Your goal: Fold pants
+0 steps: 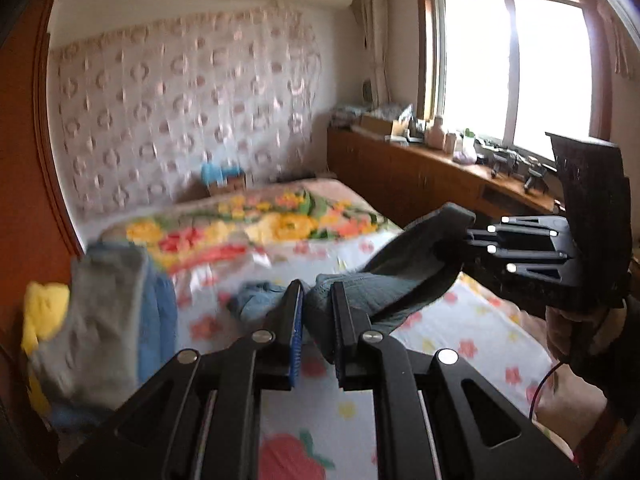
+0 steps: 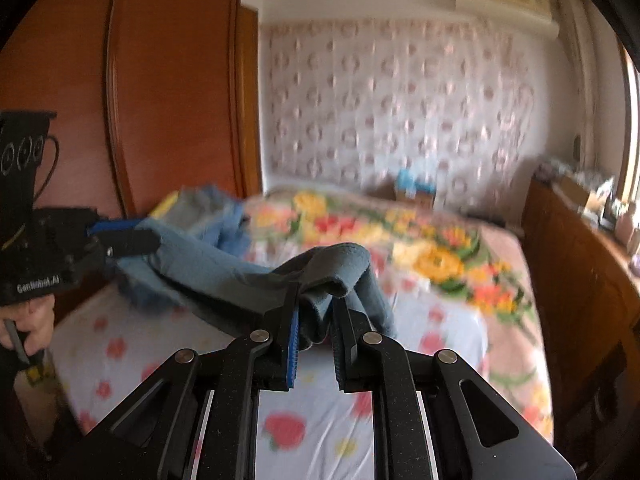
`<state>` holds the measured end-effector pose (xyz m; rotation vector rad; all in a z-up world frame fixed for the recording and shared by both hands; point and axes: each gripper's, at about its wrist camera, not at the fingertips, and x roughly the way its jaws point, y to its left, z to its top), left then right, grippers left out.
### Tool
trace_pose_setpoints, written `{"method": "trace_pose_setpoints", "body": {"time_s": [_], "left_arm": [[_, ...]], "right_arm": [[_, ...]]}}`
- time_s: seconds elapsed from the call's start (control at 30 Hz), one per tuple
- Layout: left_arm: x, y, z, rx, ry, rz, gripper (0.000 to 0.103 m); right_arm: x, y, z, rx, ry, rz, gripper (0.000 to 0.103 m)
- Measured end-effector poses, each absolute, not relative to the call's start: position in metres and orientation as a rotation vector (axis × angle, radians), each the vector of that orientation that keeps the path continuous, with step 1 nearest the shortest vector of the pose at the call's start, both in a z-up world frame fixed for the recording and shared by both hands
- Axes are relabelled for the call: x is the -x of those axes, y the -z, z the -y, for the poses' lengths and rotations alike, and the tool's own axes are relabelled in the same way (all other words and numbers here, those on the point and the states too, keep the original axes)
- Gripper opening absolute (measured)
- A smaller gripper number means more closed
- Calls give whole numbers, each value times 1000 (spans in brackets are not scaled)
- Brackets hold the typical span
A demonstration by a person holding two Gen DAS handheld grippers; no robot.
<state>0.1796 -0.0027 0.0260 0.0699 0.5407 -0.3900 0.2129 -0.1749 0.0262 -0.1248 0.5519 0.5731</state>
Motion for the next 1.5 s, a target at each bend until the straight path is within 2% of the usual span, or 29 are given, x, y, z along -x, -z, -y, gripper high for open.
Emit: {"method": "trace_pose_setpoints", "body": {"time_s": [0.3, 0.7, 0.77, 0.87, 1.0, 1.27, 1.47, 1.5], "left_arm": [[-109, 22, 18, -107, 420, -627, 11], [-75, 73, 17, -59, 437, -748, 11], [-71, 80, 17, -54, 436, -765, 11], [-69, 91, 16, -60, 419, -782, 12], [-70, 103, 9, -27, 404, -811, 13], [-66, 111, 2, 6, 390, -823, 24], [-64, 102, 0, 11, 386, -789, 25], [-65, 100, -1, 10, 385, -782, 25]], "right_arm": [[-140, 32, 174, 86, -579, -667, 11], [-107, 71, 182, 14, -591, -757, 12], [-100, 81, 181, 25, -584, -770, 13], [-95, 88, 184, 30, -555, -784, 24], [-92, 90, 191, 2, -545, -796, 29], [-92, 80, 203, -18, -524, -769, 30], [-97, 88, 199, -33, -546, -796, 29], [-98, 89, 198, -34, -554, -799, 20]]}}
